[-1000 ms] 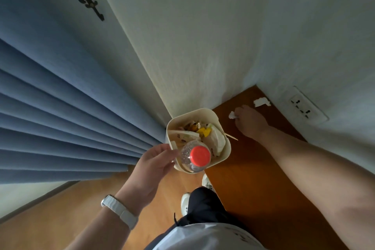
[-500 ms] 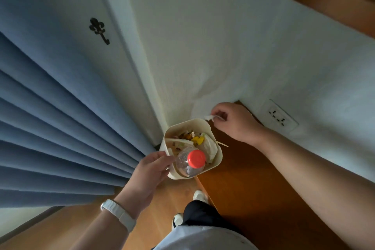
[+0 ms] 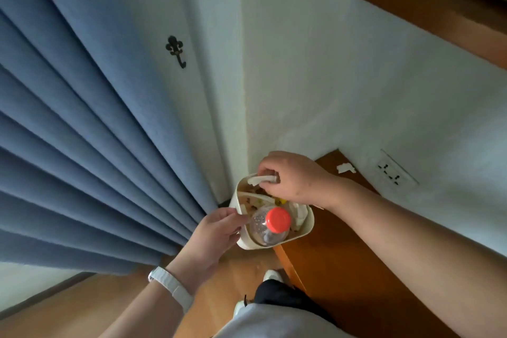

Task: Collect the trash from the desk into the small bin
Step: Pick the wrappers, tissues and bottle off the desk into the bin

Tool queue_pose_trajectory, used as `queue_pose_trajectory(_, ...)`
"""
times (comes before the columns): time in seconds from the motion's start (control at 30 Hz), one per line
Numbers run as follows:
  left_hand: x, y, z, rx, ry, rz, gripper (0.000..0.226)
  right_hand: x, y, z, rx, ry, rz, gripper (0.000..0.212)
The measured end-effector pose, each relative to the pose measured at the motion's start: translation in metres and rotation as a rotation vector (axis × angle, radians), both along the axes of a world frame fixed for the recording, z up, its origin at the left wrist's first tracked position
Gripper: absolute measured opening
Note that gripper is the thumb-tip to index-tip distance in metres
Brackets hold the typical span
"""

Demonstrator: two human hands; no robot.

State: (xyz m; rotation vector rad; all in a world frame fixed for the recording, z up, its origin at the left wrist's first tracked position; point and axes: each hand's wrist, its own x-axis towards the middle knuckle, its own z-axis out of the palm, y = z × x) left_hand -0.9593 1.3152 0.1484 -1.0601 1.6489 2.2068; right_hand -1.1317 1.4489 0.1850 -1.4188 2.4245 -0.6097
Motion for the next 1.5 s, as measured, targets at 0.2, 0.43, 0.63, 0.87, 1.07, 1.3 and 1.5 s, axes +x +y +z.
queue_pose_trajectory(0.2,-0.004,-0.001,-0.009,0.010,-0.005,0.009,0.067,-0.015,0.015,-0.007,0.006,-0.045,-0.045,0.030)
queue_pose_trajectory(0.43,-0.025,0.008,-0.021,0.005,0.001,-0.013,0.045,-0.066,0.059,-0.053,-0.022,-0.097,-0.443,0.029)
queue_pose_trajectory(0.63,-0.043,0.020,-0.019,-0.033,-0.010,-0.037,0.025,-0.115,0.108,-0.128,0.213,-0.076,-0.719,0.042)
queue_pose_trajectory(0.87,-0.058,0.028,-0.032,-0.050,-0.011,-0.039,0.040,-0.134,0.134,-0.181,0.266,-0.054,-0.707,0.041)
queue_pose_trajectory(1.07,-0.061,0.032,-0.040,-0.036,-0.007,-0.022,0.037,-0.145,0.139,-0.202,0.270,0.011,-0.692,0.037)
queue_pose_trajectory(1.3,-0.060,0.034,-0.043,-0.035,-0.023,0.013,0.030,-0.144,0.141,-0.203,0.269,0.008,-0.642,0.006)
queue_pose_trajectory(1.5,-0.055,0.031,-0.035,-0.010,-0.004,-0.020,0.031,-0.114,0.131,-0.176,0.154,-0.064,-0.634,0.007)
